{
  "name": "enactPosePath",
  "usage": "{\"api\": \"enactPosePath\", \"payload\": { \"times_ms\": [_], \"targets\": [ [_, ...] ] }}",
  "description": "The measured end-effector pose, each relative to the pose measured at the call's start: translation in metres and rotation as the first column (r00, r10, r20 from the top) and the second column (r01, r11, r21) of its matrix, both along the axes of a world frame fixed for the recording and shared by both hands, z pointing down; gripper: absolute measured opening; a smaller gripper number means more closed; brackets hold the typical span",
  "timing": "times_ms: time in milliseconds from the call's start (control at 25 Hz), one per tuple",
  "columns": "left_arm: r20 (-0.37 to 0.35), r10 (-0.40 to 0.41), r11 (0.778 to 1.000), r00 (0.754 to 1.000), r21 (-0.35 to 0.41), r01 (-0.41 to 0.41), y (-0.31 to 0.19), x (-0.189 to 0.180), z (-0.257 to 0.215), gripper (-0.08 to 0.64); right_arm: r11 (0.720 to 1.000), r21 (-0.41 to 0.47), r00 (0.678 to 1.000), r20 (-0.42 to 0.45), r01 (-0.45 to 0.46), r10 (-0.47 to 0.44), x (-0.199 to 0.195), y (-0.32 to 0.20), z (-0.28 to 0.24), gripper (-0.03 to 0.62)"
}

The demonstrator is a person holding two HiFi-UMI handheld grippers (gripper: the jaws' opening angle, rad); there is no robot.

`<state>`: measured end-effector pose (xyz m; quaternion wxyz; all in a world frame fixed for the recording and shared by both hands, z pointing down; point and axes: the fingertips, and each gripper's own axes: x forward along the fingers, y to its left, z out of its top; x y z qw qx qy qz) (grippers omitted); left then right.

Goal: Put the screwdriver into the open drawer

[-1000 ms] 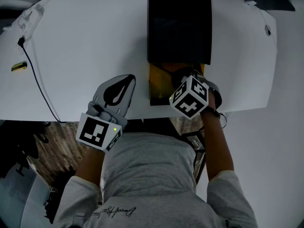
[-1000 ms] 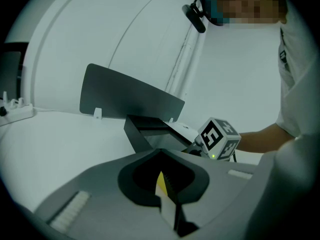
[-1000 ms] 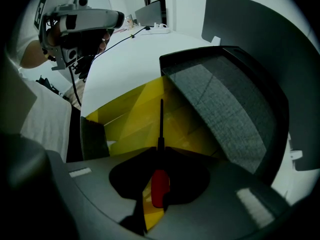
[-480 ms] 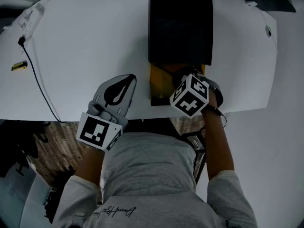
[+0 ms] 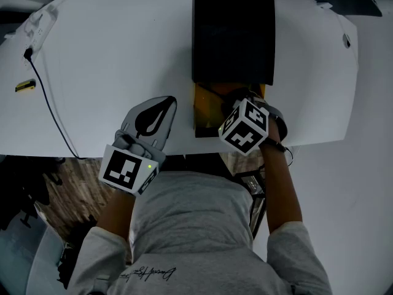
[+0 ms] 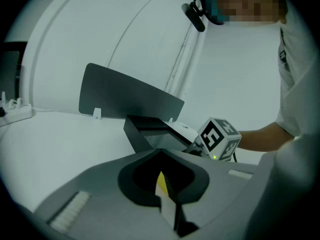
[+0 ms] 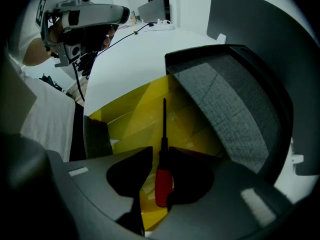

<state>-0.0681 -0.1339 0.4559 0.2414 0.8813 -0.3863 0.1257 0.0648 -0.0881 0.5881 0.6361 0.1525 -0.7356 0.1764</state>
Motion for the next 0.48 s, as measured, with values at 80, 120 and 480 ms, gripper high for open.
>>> {"api": "enactPosePath", "payload": {
  "times_ms": [80, 120, 480],
  "targets": [
    [-0.001, 0.001, 1.0, 1.0, 0.001, -0.001, -0.0002, 0.0002, -0.0004, 0.0, 1.0, 0.0, 1.0, -0.001, -0.001, 0.001, -0.0004, 0.0009, -0.0001, 0.129],
    [-0.001, 0.002, 1.0, 1.0, 0.001, -0.002, -0.0001, 0.0007, -0.0006, 0.0, 1.0, 0.0, 1.0, -0.001, -0.001, 0.001, -0.0003, 0.0012, -0.0001, 0.132],
    [-0.001, 0.012, 1.0, 1.0, 0.004, -0.012, 0.0007, 0.0021, -0.0029, 0.0, 1.0, 0.024, 1.0, 0.001, -0.01, 0.01, -0.001, -0.0004, -0.0009, 0.16]
  ]
}}
